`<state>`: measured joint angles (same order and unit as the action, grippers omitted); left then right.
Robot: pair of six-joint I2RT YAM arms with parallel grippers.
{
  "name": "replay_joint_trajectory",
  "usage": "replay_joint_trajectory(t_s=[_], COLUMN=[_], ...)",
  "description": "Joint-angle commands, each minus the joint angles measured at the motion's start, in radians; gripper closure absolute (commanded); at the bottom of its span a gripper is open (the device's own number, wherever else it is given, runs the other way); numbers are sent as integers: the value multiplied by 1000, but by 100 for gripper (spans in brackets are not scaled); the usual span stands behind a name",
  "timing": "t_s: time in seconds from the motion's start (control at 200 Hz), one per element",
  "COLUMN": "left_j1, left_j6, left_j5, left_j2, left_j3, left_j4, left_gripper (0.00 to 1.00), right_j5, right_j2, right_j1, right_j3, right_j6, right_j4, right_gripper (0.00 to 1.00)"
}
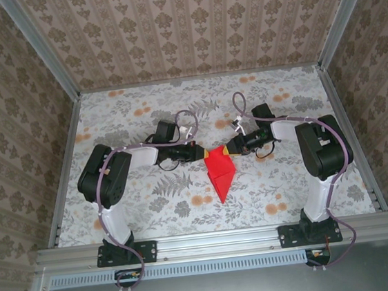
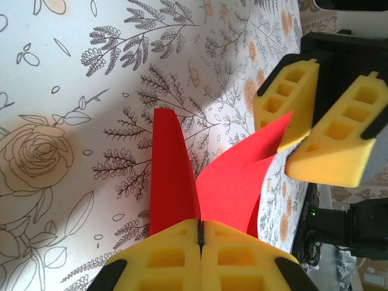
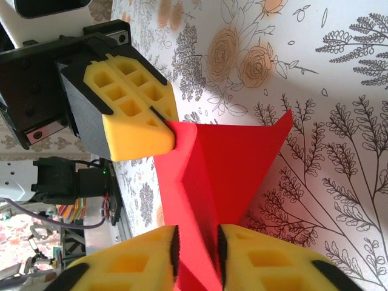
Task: Fold a paper plane with a square sheet of paper (fold left side to right side)
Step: Fold the wing for the fifth time at the center of the table.
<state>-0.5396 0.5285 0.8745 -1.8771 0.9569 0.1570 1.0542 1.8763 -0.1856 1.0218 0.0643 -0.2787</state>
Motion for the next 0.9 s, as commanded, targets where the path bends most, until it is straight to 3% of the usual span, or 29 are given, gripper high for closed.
replay_joint_trajectory(t_s=[0.0, 0.075, 0.18, 0.375, 0.51, 0.66, 0.895], left_j1=[6, 6, 7, 2, -58, -208, -450], left_j6=[-32, -38, -84, -206, -284, -324, -221], left_j5=[9, 1, -49, -252, -436, -618, -781], left_j2=[-15, -3, 34, 175, 299, 402, 377], left_j3=[31, 35, 56, 93, 103, 96, 104], left_j4=[-8, -19, -96, -305, -452, -568, -624], left_gripper=[94, 76, 55, 39, 36, 34, 29], right_j5=[-14, -33, -82, -170, -230, -283, -335], right_j2=[-7, -5, -12, -28, -36, -33, 0], right_j1=[5, 5, 5, -10, -32, -73, -130], right_j3=[33, 46, 61, 99, 107, 134, 192], right_j6=[-17, -12, 15, 124, 264, 384, 508], right_j4=[-50, -79, -121, -212, -214, -218, -207], right_gripper=[83, 94, 97, 100, 100, 100, 100])
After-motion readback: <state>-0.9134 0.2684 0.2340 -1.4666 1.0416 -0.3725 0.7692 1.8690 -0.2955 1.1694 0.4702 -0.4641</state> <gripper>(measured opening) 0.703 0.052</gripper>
